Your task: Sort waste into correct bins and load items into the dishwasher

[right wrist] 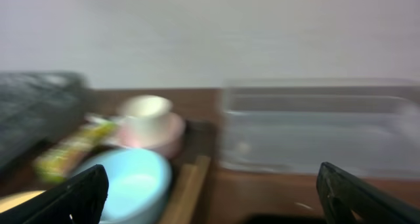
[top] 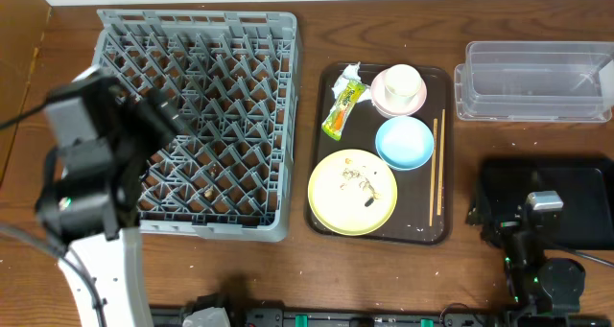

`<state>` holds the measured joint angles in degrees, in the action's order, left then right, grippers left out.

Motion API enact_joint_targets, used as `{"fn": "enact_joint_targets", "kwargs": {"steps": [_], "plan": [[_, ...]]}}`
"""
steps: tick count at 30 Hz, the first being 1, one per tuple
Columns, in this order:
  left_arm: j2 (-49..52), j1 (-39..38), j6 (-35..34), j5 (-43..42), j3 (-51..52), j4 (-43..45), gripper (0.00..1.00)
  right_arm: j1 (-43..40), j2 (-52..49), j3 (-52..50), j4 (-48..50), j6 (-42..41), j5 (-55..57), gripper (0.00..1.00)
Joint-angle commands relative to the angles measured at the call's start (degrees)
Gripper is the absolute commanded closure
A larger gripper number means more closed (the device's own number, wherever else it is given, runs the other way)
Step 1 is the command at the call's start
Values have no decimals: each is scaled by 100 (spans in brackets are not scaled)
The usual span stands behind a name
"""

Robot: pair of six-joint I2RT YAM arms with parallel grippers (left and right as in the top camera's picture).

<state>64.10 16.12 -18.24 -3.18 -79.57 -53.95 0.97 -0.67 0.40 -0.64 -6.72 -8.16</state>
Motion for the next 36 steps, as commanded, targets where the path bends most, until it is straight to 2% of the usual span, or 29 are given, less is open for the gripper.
{"fn": "enact_joint_targets", "kwargs": {"steps": [1, 4, 6, 9, 11, 13, 16, 18, 22, 25, 27, 29, 33, 36], "plan": [[-79, 374, -74, -26, -7, -205, 7, -15, 28, -9, 166, -1698, -1751, 1], [-72, 516, -74, -26, -7, -389, 7, -15, 28, -9, 970, -3165, -1888, 1], [-52, 520, -72, -26, -7, -433, 7, -15, 28, -9, 1945, -3757, -1880, 1], [-24, 520, -74, -26, -7, -431, 7, -15, 28, 15, 3676, -4013, -1453, 1], [-11, 518, -72, -24, -7, -431, 7, -15, 17, 173, 4028, -4234, -874, 1], [0, 520, -74, -26, -7, -431, 7, -15, -96, 542, 3856, -4264, -553, 1], [0, 520, -72, -26, -7, -431, 7, -15, -737, 1521, 2922, -3659, -776, 1], [0, 518, -74, -26, -7, -431, 7, -15, -1547, 2398, 2166, -3143, -1309, 1], [0, 520, -74, -26, -7, -431, 7, -13, -3635, 4374, 802, -2146, -2979, 1], [0, 520, -74, -26, -7, -431, 7, 173, -5224, 6061, -846, -1283, -3539, 1], [0, 518, -72, -26, -7, -431, 7, 509, -6214, 7270, -2177, -455, -3141, 1], [0, 520, -74, -26, -7, -431, 7, 973, -7117, 8362, -3270, 42, -2229, 1], [0, 520, -74, -26, -7, -431, 6, 1912, -8811, 10273, -4905, 258, -485, 1], [0, 520, -74, -26, -7, -431, 6, 2474, -10080, 11462, -5766, 258, 131, 1]]}}
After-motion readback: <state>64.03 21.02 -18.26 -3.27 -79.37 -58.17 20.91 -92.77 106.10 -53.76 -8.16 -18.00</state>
